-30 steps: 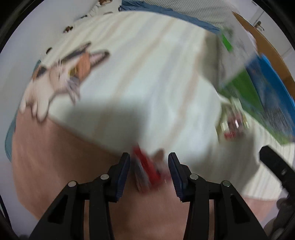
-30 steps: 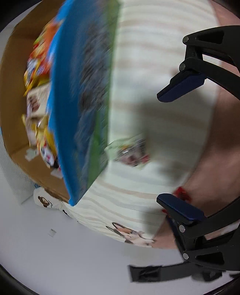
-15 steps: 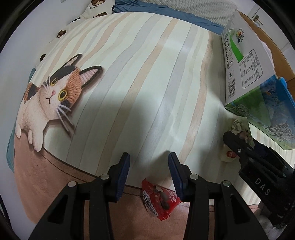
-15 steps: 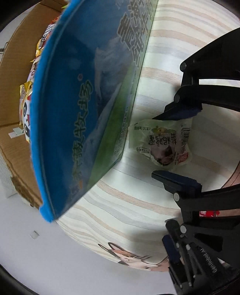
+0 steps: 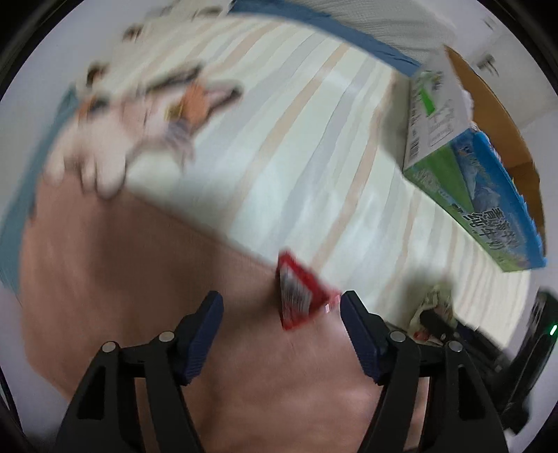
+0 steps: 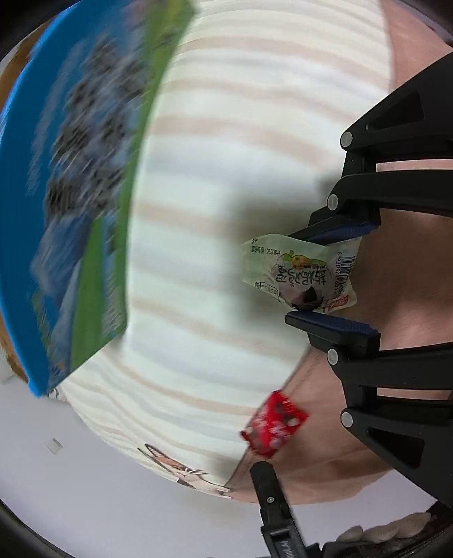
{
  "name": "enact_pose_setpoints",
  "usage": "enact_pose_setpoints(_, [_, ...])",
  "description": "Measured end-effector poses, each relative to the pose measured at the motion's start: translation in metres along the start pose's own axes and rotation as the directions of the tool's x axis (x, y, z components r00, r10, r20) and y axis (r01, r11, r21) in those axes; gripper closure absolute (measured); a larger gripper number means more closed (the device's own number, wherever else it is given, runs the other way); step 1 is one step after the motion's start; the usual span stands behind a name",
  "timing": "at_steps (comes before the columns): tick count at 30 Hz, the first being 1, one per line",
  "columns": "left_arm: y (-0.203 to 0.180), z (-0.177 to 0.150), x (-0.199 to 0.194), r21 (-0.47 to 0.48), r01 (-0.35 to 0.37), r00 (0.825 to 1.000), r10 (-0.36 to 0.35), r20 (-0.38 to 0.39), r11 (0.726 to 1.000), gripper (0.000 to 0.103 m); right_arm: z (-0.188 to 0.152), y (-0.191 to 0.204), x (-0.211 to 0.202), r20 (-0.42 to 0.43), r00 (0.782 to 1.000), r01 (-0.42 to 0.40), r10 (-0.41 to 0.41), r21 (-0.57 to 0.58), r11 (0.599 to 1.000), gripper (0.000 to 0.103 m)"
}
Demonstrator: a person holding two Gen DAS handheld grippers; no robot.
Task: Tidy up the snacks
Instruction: 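Grasp the small red packet with the left tool while the right tool grasps the white-green pack, then carry both packs into the box and open both tools to release them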
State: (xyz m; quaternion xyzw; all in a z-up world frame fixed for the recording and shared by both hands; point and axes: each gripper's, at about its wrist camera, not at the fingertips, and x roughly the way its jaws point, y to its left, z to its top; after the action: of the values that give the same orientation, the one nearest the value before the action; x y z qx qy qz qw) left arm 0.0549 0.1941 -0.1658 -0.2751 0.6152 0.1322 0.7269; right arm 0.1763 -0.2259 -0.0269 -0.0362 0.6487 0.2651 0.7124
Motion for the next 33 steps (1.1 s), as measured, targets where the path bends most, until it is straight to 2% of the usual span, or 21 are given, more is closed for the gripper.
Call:
enact_pose_setpoints(3, [0.012, -0.003, 0.020, -0.126, 0.088, 0.993, -0.097, -0.074, 0.988, 0.035, -0.016, -0.013, 0.001, -0.010, 1.000, -0.008, 0.008, 0.052, 0.999, 0.063])
enact_pose_setpoints(5, [0.012, -0.004, 0.030, -0.154, 0.107, 0.989, -0.120, -0.080, 0.982, 0.035, -0.023, -0.021, 0.003, -0.014, 1.000, -0.023, 0.024, 0.082, 0.996, 0.063])
enact_pose_setpoints(7, [0.007, -0.002, 0.036, -0.144, 0.111, 0.990, -0.122, -0.068, 0.983, 0.035, -0.028, -0.030, 0.001, -0.013, 0.999, -0.036, 0.038, 0.109, 0.993, 0.063])
enact_pose_setpoints(10, [-0.004, 0.003, 0.041, -0.104, 0.099, 0.994, -0.104, -0.045, 0.990, 0.038, -0.031, -0.040, 0.001, -0.024, 0.998, -0.052, 0.056, 0.152, 0.987, 0.059])
enact_pose_setpoints(11, [-0.009, 0.008, 0.043, -0.089, 0.092, 0.995, -0.095, -0.029, 0.992, 0.058, -0.032, -0.043, 0.001, -0.027, 0.998, -0.052, 0.057, 0.160, 0.986, 0.058])
enact_pose_setpoints(12, [-0.012, 0.008, 0.044, -0.070, 0.083, 0.996, -0.085, -0.027, 0.994, 0.065, -0.031, -0.044, 0.002, -0.032, 0.998, -0.051, 0.057, 0.169, 0.984, 0.057])
enact_pose_setpoints(18, [-0.029, 0.003, 0.044, 0.042, 0.014, 1.000, -0.014, -0.001, 0.999, 0.068, -0.026, -0.037, 0.010, -0.043, 0.999, -0.013, 0.020, 0.159, 0.987, 0.058])
enact_pose_setpoints(21, [-0.051, -0.010, 0.046, 0.118, 0.002, 1.000, 0.000, -0.018, 0.993, 0.068, -0.029, -0.034, 0.008, -0.049, 0.999, -0.002, 0.009, 0.139, 0.990, 0.061])
enact_pose_setpoints(26, [-0.089, -0.052, 0.051, 0.259, 0.008, 0.997, 0.011, -0.072, 0.966, 0.068, -0.054, -0.051, -0.008, -0.080, 0.997, 0.012, -0.001, 0.137, 0.991, 0.064])
enact_pose_setpoints(29, [-0.101, -0.077, 0.057, 0.305, 0.017, 0.993, 0.019, -0.114, 0.952, 0.068, -0.076, -0.067, -0.018, -0.105, 0.994, 0.025, -0.010, 0.144, 0.989, 0.064])
enact_pose_setpoints(33, [-0.115, -0.096, 0.069, 0.361, -0.009, 0.991, 0.056, -0.120, 0.932, 0.068, -0.102, -0.081, -0.025, -0.125, 0.992, 0.046, -0.027, 0.153, 0.987, 0.064])
